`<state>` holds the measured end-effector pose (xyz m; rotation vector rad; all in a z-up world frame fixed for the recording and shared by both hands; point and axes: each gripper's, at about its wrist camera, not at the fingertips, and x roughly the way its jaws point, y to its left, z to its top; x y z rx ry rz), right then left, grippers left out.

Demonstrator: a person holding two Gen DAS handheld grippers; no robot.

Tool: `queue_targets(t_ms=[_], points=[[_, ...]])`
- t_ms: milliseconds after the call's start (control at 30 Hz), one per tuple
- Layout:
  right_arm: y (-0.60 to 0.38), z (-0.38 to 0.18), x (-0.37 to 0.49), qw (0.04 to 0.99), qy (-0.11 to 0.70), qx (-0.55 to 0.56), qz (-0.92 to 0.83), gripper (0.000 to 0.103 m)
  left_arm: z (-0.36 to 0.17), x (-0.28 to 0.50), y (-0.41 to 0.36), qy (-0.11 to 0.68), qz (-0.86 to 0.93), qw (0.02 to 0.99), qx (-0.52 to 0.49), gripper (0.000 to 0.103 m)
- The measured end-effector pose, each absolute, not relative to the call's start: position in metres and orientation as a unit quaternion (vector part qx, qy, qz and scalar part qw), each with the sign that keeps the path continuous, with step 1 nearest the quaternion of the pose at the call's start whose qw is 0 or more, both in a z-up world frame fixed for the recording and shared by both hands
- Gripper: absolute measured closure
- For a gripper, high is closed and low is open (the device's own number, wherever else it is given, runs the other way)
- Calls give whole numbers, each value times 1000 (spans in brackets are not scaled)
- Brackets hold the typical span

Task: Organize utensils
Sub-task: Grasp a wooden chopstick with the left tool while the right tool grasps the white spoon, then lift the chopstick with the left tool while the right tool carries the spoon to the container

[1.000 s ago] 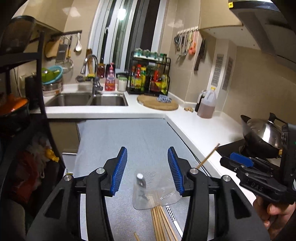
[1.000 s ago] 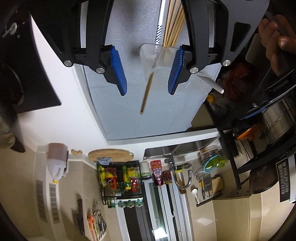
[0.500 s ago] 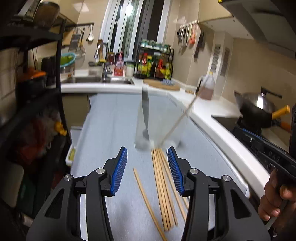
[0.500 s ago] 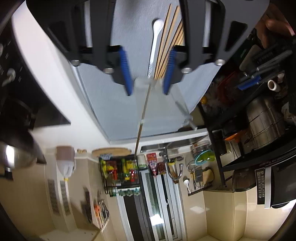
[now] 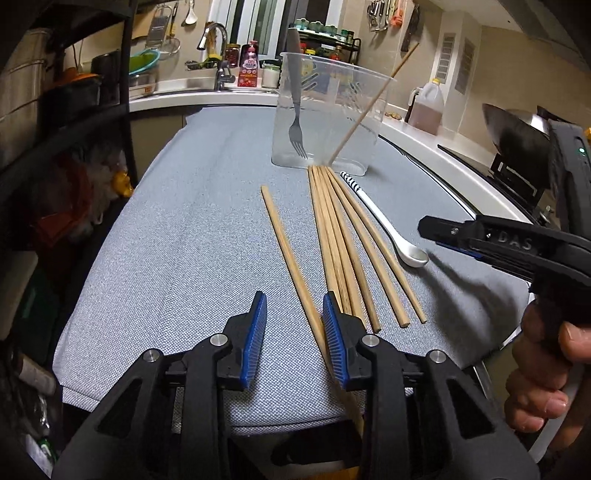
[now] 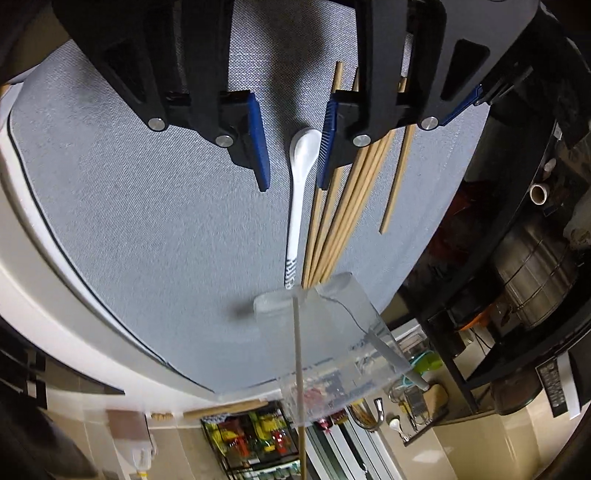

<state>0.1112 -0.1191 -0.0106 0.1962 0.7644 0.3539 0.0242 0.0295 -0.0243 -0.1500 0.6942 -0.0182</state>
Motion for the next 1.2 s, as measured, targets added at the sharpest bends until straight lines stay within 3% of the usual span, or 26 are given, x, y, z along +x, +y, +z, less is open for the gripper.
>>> queue_targets(t_ms=[100,267,467,767,1200], points=[[-115,-22,113,902,387,92,168,74,-27,22,26,342,-10,937,-66,76],[-109,-26,111,903,392,75,162,76,-27,22,17,340,-12,939,-37,94],[-103,-28,107,900,397,67,168,87,-27,32,34,335,-3,941,-42,96],[-114,-22,104,912,386,38,131,94,-32,37,44,310,-20,950,-41,95],[-133,-26,82,934,339,-20,112,89,-36,0,33,280,9,959,-29,89]])
